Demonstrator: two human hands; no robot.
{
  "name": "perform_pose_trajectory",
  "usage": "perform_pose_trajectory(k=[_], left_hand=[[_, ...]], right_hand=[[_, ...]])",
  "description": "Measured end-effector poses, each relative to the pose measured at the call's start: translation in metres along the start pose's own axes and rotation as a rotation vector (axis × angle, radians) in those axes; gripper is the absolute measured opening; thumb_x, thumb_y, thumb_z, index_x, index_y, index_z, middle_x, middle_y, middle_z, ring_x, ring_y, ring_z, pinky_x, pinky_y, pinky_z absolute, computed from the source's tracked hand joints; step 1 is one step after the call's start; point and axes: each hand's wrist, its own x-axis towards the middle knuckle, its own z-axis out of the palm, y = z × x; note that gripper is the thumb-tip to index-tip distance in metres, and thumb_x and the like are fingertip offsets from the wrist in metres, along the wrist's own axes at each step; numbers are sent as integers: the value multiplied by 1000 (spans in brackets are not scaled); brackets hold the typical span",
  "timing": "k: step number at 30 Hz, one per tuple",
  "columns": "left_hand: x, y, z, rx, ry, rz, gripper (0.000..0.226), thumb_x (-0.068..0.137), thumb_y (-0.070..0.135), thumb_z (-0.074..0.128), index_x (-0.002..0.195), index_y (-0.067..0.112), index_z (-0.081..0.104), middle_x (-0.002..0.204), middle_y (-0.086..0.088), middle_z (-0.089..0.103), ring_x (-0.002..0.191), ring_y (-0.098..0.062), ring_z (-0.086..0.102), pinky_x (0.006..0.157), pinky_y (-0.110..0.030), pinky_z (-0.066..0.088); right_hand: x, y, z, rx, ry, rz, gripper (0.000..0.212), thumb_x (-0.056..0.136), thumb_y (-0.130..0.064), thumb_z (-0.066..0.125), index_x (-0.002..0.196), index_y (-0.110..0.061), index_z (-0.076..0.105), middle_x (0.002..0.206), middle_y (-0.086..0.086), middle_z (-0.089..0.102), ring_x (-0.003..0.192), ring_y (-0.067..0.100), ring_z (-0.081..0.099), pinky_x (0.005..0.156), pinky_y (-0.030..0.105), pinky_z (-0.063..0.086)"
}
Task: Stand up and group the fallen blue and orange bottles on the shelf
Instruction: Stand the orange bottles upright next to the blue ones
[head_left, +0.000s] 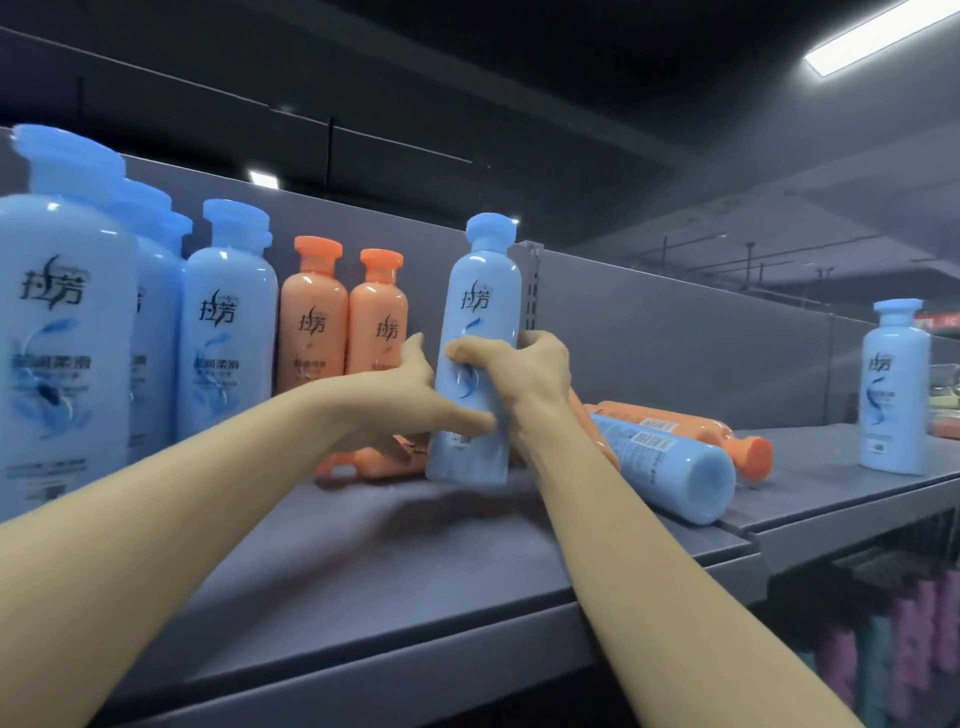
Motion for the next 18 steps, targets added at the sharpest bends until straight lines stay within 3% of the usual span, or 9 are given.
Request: perform_pose_trajectory(k=[2,4,6,9,12,14,18], left_hand=[[-1,1,-4,-31,-4,-1,115,78,31,71,146,27,-21,108,6,65,99,-17,64,77,-34,52],[-8,5,-6,-17,11,20,115,78,30,72,146,27,-21,107,5,65,98,-17,65,75,-33,52],[-13,6,-10,18,54,23,110,75,31,73,145,26,-11,105,4,65,98,-17,65,80,-38,55],[-26,5,-14,54,107,10,110,74,35,72,143,30,-14,104,4,64,97,-19,65,81,-40,55],[-46,0,-18,114,179,17,103,75,36,70,141,31,-8,101,2,63,86,-16,63,70,-33,53],[-57,-4,-20,104,222,19,102,76,31,70,142,30,-8,106,-1,63,90,-17,63,70,-32,52],[-71,-19,-29,57,405,87,108,73,24,74,143,34,-7,112,0,62,99,-21,63,81,-33,52]], right_hand=[[-4,-2,3,98,-21,11,35,45,-21,76,77,-9,68,80,9,73,72,30,71,70,48,60],[-5,-3,5,167,-69,18,18,56,-12,76,70,-7,66,77,14,71,67,31,68,72,55,58],[-10,-6,7,229,-130,27,11,66,-6,73,73,-2,66,79,18,69,68,31,65,73,51,57],[-14,-8,12,317,-237,35,14,72,-4,69,84,2,67,84,20,67,72,32,63,75,49,55],[-22,-8,24,320,-344,20,28,62,-13,71,87,0,68,88,20,69,75,32,65,79,52,55],[-29,-7,34,296,-386,-23,39,56,-17,70,91,-1,67,89,18,69,76,32,66,78,50,57],[-43,-7,54,255,-435,-128,24,70,-5,72,93,-8,64,96,14,70,85,29,68,81,43,58]])
